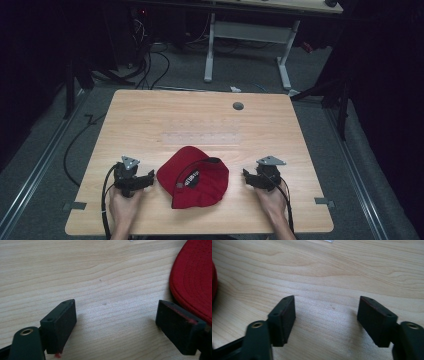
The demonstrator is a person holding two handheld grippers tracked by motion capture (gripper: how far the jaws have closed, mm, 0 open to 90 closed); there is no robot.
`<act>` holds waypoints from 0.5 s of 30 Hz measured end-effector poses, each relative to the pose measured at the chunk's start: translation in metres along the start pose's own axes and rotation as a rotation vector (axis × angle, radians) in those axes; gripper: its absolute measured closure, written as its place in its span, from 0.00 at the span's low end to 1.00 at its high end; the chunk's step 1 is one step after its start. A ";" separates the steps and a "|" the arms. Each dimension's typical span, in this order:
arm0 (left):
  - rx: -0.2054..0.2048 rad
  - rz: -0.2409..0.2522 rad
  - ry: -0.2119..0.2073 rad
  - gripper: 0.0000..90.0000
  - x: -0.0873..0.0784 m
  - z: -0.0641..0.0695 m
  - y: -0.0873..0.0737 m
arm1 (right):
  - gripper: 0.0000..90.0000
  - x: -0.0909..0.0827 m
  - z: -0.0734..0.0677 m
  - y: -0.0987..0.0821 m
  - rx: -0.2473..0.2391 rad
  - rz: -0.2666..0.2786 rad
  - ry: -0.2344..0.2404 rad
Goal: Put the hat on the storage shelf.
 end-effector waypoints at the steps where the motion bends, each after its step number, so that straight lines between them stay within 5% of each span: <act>1: 0.000 0.000 0.000 0.19 0.000 0.000 0.000 | 0.42 -0.001 0.000 0.000 -0.005 0.001 0.001; 5: 0.000 -0.001 0.000 0.19 0.000 0.000 0.000 | 0.51 -0.005 0.002 -0.001 -0.015 0.007 0.043; 7: 0.000 0.000 -0.001 0.19 0.000 0.000 0.000 | 0.53 -0.013 0.002 -0.001 -0.022 0.061 0.077; 15: 0.001 -0.001 -0.001 0.19 0.000 0.000 0.000 | 0.49 -0.031 -0.008 0.009 -0.052 0.152 0.209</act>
Point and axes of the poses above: each handheld gripper's, and its own axes: x roughly forward along the jaws, y roughly out of its top, z roughly to its right, the point moved 1 cm from there along x, roughly forward along the jaws, and after that the axes turned 8 degrees about -z, right-handed, at the moved point
